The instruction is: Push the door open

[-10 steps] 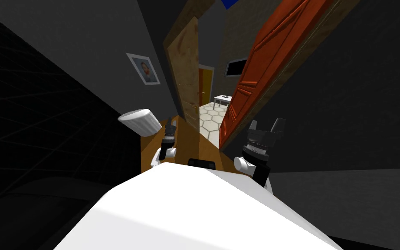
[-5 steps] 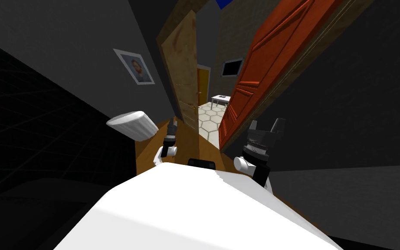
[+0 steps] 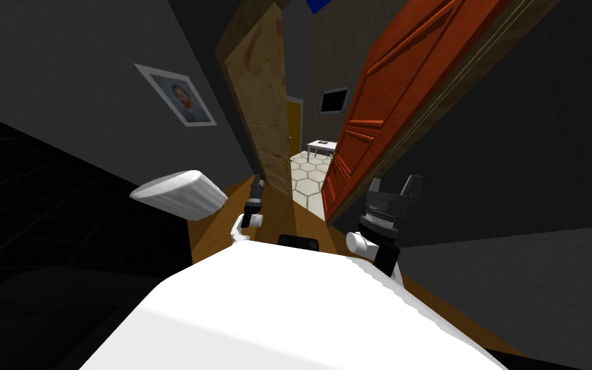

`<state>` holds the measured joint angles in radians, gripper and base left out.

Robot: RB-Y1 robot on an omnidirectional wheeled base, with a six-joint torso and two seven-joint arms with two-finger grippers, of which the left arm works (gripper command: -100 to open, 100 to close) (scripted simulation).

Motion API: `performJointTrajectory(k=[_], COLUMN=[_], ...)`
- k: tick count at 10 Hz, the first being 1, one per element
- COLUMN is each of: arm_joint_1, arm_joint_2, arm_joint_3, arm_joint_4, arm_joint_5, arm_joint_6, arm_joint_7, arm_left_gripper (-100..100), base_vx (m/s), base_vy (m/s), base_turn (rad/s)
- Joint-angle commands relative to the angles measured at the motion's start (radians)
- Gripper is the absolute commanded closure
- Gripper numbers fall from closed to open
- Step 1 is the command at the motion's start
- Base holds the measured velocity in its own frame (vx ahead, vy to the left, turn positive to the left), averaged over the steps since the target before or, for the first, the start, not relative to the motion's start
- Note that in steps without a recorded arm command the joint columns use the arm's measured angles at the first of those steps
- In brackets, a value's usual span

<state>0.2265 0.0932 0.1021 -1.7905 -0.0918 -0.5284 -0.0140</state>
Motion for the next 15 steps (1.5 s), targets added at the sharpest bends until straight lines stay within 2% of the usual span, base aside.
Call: performJointTrajectory(k=[1,3,4,6,15], arm_joint_1=[-0.019,-0.043,-0.067,-0.091,-0.202], arm_joint_2=[0.003,0.005,0.006,0.008,0.006], arm_joint_3=[0.007,0.014,0.022,0.030,0.066], arm_joint_4=[0.029,0.067,0.104,0.142,0.316], arm_joint_5=[0.002,0.005,0.007,0.010,0.021], arm_joint_6=[0.006,0.012,0.018,0.024,0.050], arm_joint_7=[-0.002,-0.004,-0.006,-0.009,-0.019], arm_left_gripper=[-100,-100,-100,-100,-100], base_vx=[0.084,0.076,0.094,0.067,0.047], base_vy=[0.135,0.108,0.162,0.192,0.127], base_turn=[-0.127,-0.131,-0.234,-0.157,-0.138])
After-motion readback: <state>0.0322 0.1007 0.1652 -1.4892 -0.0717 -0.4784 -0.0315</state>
